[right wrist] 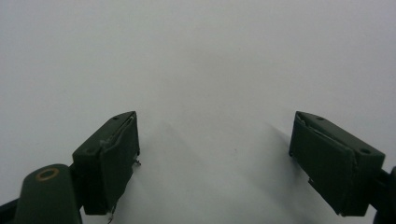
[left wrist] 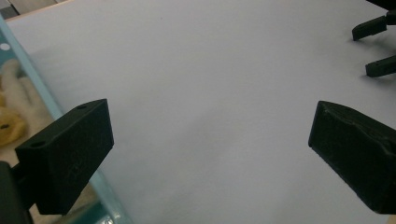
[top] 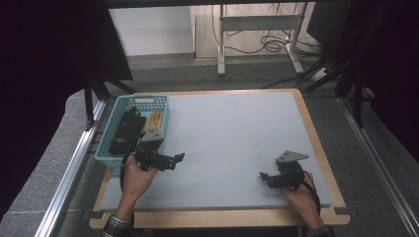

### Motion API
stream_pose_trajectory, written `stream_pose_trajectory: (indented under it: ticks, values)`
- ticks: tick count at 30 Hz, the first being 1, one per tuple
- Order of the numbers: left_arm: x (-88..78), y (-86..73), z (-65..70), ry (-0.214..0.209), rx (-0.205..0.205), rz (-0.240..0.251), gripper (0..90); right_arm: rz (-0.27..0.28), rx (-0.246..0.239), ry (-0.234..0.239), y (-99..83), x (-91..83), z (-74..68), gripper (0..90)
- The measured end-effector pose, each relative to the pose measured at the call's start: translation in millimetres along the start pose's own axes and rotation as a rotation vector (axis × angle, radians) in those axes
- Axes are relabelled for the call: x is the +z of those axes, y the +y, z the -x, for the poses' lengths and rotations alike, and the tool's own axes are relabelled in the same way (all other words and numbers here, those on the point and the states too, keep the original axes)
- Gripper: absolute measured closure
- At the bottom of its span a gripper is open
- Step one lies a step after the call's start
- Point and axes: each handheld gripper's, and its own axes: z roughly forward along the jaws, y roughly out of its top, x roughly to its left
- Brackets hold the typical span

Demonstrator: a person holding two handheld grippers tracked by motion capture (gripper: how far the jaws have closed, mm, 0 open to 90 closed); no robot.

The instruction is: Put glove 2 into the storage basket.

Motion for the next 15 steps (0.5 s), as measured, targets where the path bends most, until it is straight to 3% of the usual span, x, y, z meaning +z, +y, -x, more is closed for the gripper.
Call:
stream_pose_trajectory:
  ticks: [15]
  values:
    - [11.7,4.9,15.9,-0.036,0.022,0.009,0.4,0.000,-0.001,0.000,0.0,0.0,0.1,15.7]
